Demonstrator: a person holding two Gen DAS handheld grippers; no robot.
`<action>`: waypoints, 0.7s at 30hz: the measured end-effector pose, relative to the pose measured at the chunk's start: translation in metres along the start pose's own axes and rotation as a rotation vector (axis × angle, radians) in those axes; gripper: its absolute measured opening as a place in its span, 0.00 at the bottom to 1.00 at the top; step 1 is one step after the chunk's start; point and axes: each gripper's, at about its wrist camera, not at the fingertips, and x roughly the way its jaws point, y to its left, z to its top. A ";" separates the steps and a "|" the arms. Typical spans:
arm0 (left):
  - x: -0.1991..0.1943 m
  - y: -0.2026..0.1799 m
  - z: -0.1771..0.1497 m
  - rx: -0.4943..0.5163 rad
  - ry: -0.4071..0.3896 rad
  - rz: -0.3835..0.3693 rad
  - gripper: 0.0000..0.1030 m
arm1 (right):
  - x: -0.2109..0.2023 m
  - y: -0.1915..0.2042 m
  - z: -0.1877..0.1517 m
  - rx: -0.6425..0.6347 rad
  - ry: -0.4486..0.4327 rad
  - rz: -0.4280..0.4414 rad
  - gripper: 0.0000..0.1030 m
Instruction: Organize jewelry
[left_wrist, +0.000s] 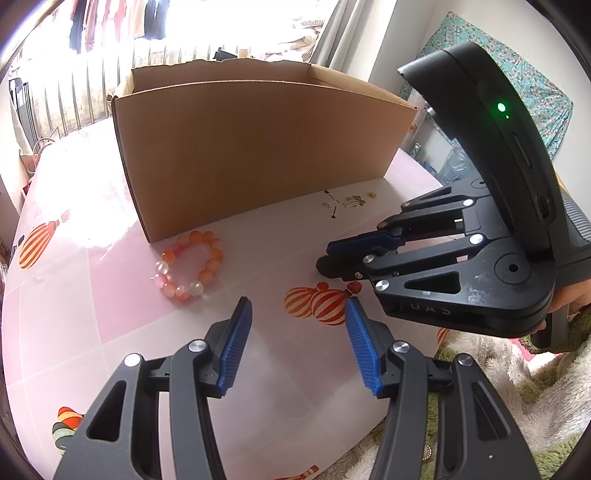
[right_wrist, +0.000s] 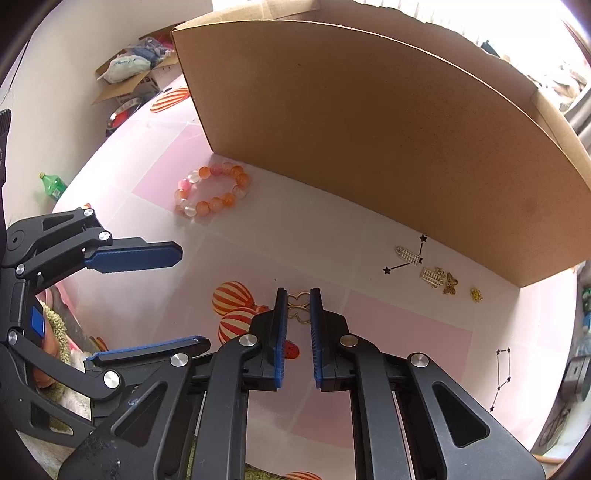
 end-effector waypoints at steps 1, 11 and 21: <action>0.000 0.000 0.000 -0.001 0.000 0.000 0.50 | 0.000 -0.001 0.001 0.002 0.003 0.006 0.09; 0.003 0.001 0.001 -0.004 0.001 0.004 0.50 | 0.003 -0.013 0.006 0.035 0.015 0.073 0.00; 0.002 -0.002 0.000 -0.004 -0.002 0.019 0.50 | -0.013 -0.033 0.000 0.070 0.002 0.084 0.00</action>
